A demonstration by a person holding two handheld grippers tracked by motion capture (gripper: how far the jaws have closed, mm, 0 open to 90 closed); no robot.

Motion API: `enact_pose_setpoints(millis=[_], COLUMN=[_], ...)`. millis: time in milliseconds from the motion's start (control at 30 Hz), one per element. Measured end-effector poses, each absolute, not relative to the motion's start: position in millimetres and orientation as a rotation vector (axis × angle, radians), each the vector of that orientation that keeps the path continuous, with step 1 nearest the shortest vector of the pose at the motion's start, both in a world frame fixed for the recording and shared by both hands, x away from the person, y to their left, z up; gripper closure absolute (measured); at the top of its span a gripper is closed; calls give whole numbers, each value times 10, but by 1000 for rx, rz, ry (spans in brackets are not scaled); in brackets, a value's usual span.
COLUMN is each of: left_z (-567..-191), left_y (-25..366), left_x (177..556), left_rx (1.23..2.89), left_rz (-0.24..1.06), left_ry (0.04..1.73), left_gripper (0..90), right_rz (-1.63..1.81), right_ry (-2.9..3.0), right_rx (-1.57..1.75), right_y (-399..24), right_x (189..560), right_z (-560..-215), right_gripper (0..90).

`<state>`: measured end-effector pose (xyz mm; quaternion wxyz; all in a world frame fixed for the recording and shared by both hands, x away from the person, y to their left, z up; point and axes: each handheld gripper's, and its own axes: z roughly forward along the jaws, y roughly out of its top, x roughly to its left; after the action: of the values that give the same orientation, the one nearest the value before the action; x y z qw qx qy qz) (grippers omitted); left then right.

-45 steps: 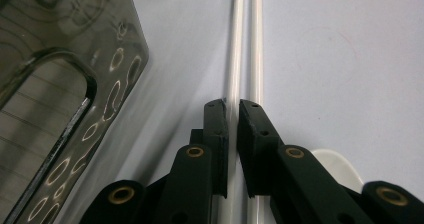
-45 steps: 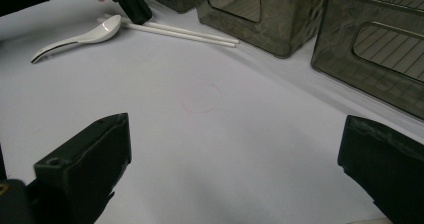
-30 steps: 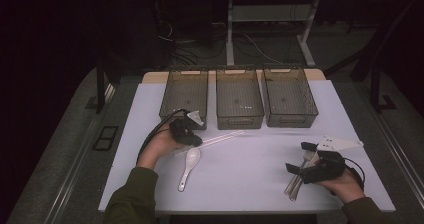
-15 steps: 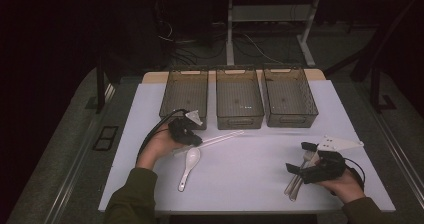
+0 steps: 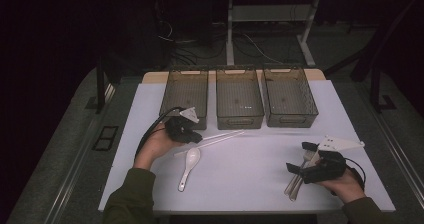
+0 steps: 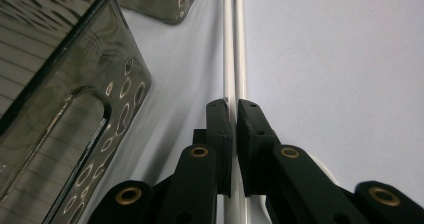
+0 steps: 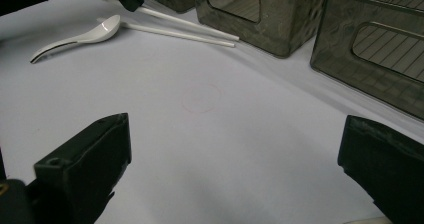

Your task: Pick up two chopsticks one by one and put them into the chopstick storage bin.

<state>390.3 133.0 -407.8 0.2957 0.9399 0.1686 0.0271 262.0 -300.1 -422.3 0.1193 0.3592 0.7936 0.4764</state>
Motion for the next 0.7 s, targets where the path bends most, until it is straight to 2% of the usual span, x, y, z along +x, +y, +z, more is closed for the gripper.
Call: enact_pose_setpoints(millis=[700], left_z=[-3820], left_y=[1360], left_x=[3721], left_rx=[2398], left_rz=[65], left_ry=[378], left_gripper=[842], right_rz=[1392], right_ry=[2319], right_rx=[1054], right_y=[-3000], right_x=[2616], right_z=[-4219], right_gripper=[6])
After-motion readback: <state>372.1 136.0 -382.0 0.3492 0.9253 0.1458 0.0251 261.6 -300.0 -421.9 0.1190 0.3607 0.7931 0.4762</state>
